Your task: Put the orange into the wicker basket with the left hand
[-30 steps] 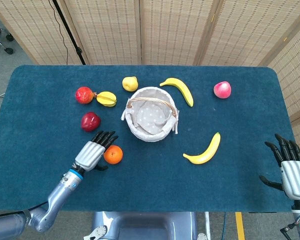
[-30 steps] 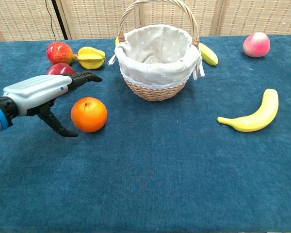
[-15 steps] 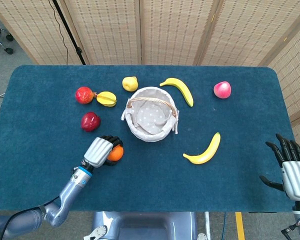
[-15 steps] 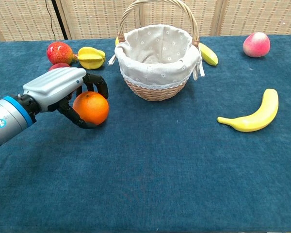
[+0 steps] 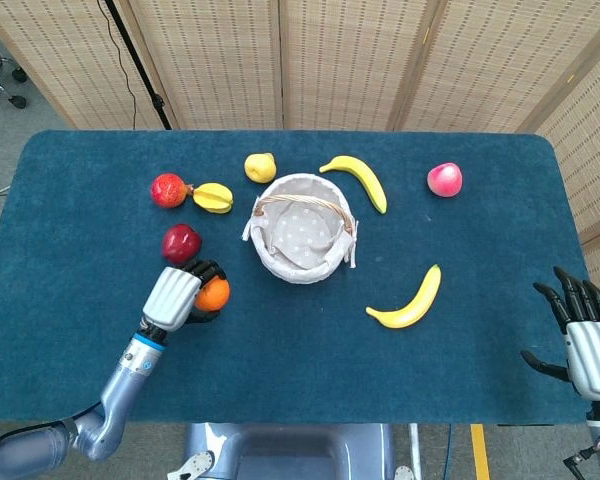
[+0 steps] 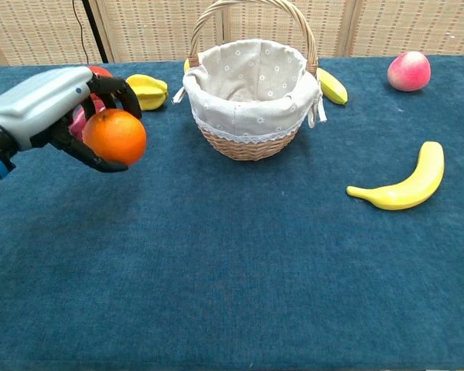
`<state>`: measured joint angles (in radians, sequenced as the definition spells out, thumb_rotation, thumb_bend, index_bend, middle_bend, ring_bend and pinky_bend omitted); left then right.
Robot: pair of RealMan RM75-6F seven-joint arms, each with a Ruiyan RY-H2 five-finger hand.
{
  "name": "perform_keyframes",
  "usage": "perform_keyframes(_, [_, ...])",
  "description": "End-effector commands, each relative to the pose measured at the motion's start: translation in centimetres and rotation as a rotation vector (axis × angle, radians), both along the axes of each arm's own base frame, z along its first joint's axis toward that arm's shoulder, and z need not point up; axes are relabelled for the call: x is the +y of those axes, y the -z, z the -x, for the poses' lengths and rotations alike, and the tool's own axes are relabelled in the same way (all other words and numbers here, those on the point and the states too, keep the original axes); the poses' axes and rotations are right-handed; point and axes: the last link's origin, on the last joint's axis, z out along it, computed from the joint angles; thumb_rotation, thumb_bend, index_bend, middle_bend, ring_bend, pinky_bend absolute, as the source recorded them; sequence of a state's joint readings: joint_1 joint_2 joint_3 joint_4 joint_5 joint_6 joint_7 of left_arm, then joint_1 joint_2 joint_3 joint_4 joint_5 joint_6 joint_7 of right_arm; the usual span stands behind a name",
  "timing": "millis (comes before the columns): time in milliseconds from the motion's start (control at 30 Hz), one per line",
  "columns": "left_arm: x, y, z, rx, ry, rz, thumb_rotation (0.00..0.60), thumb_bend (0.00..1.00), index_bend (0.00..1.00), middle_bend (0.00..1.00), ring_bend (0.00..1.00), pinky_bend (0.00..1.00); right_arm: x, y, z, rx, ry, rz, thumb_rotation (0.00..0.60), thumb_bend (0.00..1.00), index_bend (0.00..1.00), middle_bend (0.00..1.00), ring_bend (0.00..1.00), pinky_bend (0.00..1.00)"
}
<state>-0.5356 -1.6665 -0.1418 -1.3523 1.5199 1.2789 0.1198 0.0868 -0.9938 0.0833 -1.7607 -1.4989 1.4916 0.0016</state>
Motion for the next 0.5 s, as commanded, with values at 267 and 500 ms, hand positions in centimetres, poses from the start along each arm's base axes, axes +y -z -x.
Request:
perform_keyframes(267, [0.4, -6.9, -4.3, -0.076, 0.13, -0.128, 0.6, 0.1, 0.72, 0.62, 0.57, 0.56, -0.3, 0.6, 0.1, 0.004, 0.01, -0.023, 0.6, 0.0, 0.15, 0.0, 0.0, 0.0])
perform_keyframes(500, [2.4, -6.9, -6.6, -0.052, 0.146, -0.123, 0.6, 0.1, 0.72, 0.62, 0.57, 0.56, -0.3, 0.6, 0.2, 0.004, 0.015, -0.027, 0.6, 0.0, 0.15, 0.0, 0.0, 0.0])
